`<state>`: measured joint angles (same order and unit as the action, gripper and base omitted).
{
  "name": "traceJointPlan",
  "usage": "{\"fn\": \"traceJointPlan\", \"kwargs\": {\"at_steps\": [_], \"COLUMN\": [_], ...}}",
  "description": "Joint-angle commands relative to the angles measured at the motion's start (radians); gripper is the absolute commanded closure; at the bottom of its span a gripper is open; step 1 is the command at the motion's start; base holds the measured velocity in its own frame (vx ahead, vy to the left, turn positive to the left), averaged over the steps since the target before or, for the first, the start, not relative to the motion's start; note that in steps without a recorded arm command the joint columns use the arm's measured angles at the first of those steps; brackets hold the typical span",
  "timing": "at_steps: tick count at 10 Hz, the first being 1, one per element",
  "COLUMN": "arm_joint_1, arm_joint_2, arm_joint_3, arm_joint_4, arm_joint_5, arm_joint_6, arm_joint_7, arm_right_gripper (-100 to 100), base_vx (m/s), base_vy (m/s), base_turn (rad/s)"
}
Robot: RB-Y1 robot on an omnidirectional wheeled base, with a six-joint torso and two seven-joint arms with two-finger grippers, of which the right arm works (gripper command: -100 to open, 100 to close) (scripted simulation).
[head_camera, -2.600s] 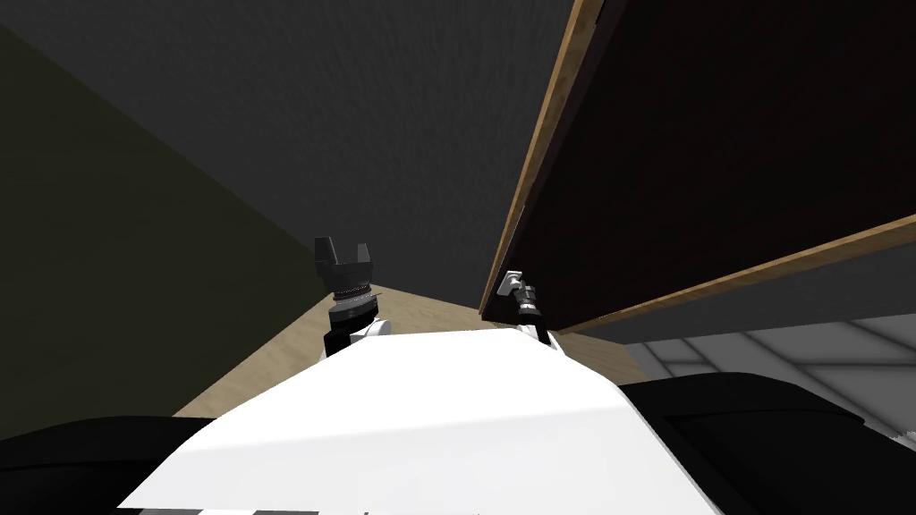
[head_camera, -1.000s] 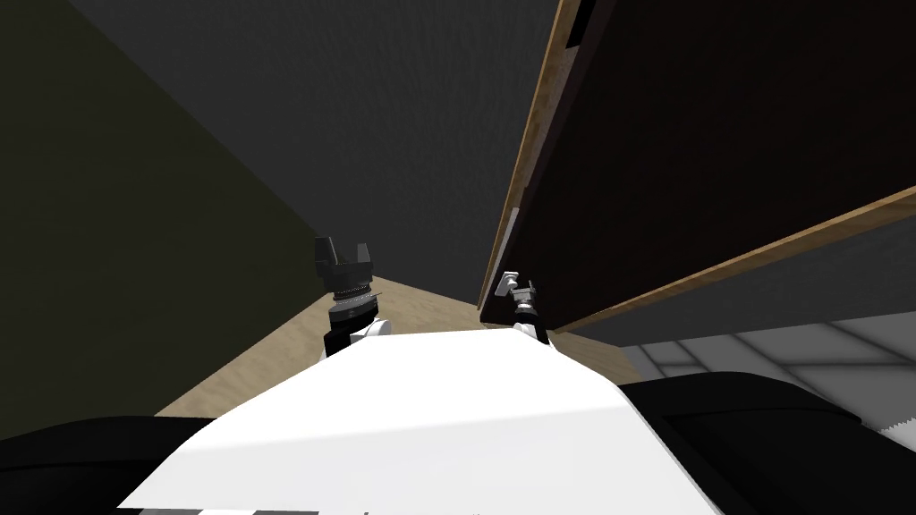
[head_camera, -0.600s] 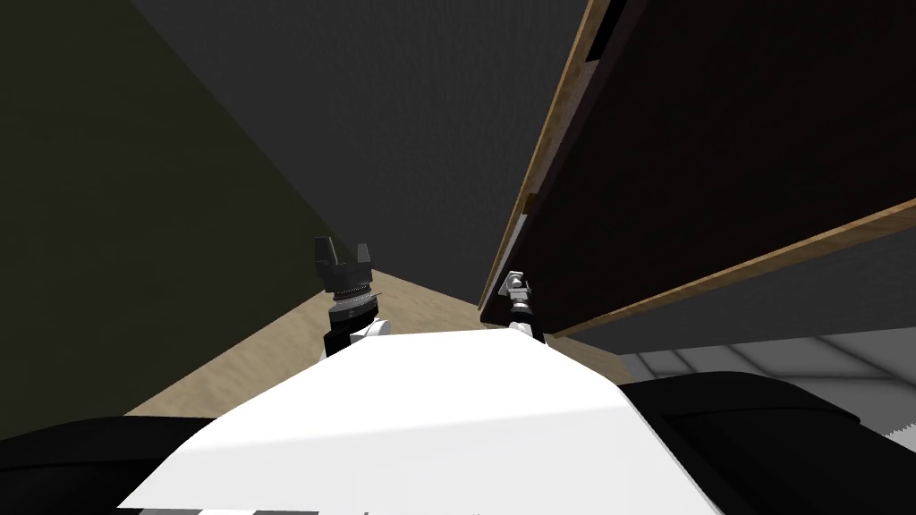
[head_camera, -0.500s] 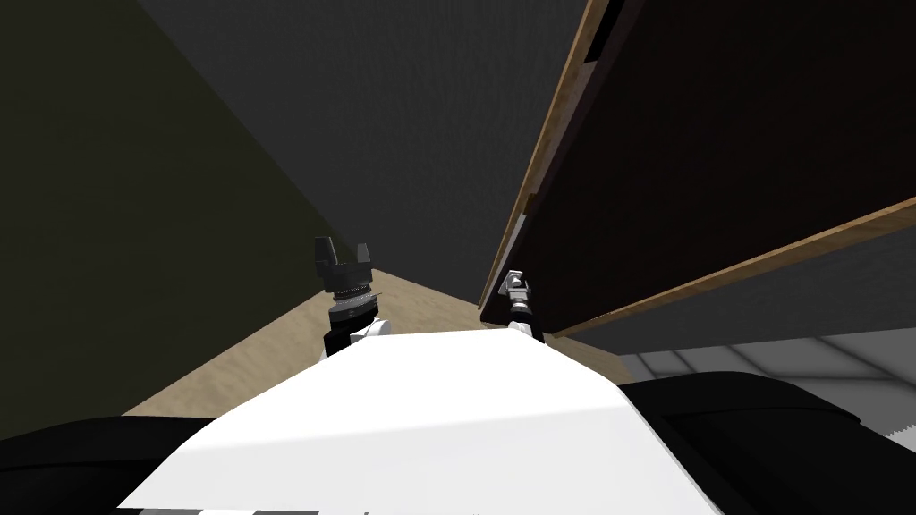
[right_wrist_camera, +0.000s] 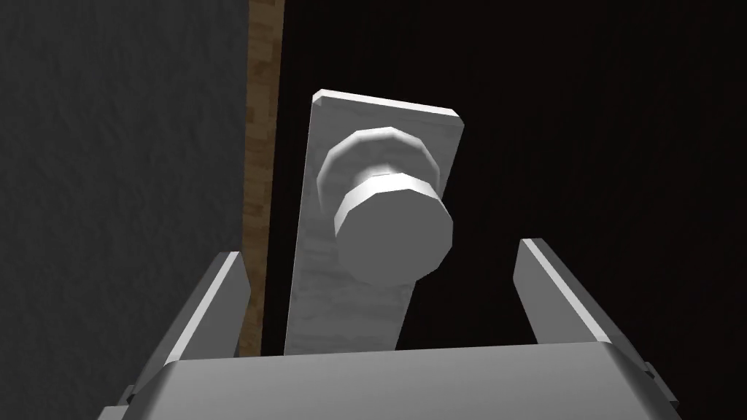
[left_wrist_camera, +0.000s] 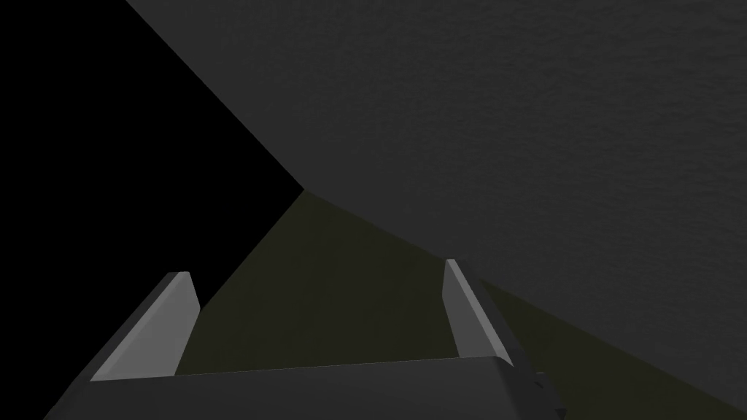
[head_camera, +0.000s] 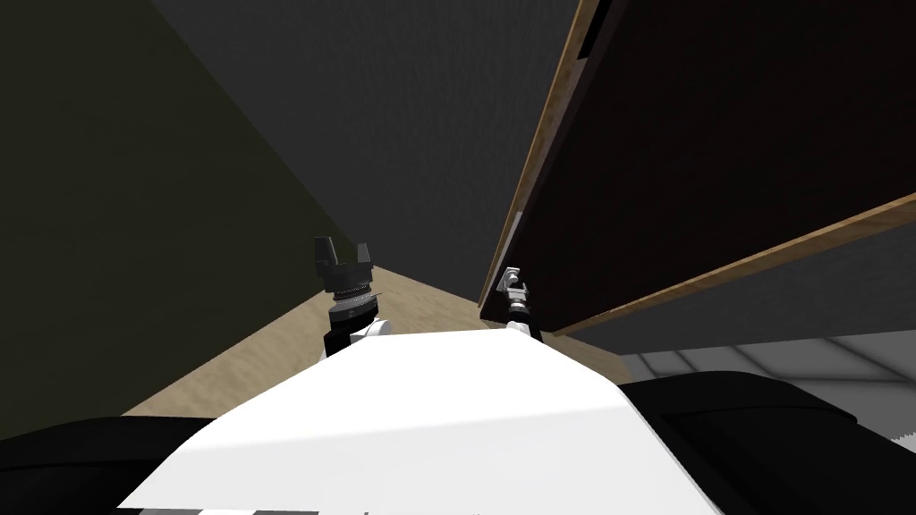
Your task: Pull the door open
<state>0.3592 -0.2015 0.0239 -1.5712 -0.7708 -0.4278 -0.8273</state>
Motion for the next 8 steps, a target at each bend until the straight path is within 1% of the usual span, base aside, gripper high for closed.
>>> {"fn": "traceJointPlan", "kwargs": {"at_steps": [1,4,5,6,7,8], "arm_joint_1": [0.002,0.005,0.004,-0.005,-0.009,-0.015], "arm_joint_2": [0.003,0.008,0.006,-0.02,-0.032,-0.048], "arm_joint_3": [0.011,0.024,0.022,-0.005,-0.017,-0.033], "arm_joint_4": [-0.008,-0.02,-0.017,0.01,0.022,0.038], "arm_joint_5": [-0.036,-0.08,-0.071,-0.086,-0.091,-0.099], "arm_joint_6": [0.007,0.015,0.012,0.004,0.0,-0.006], "arm_joint_7": [-0.05,-0.103,-0.092,-0.122,-0.133,-0.148], "arm_right_gripper": [-100,-100,-100,-100,-100,-100], "base_vx": [-0.097,-0.079,-0.024,0.092,0.173,0.205], "base_vy": [-0.015,-0.01,-0.007,-0.013,-0.04,-0.061], "base_turn": [0.049,0.027,0.004,0.158,0.201,0.175]}}
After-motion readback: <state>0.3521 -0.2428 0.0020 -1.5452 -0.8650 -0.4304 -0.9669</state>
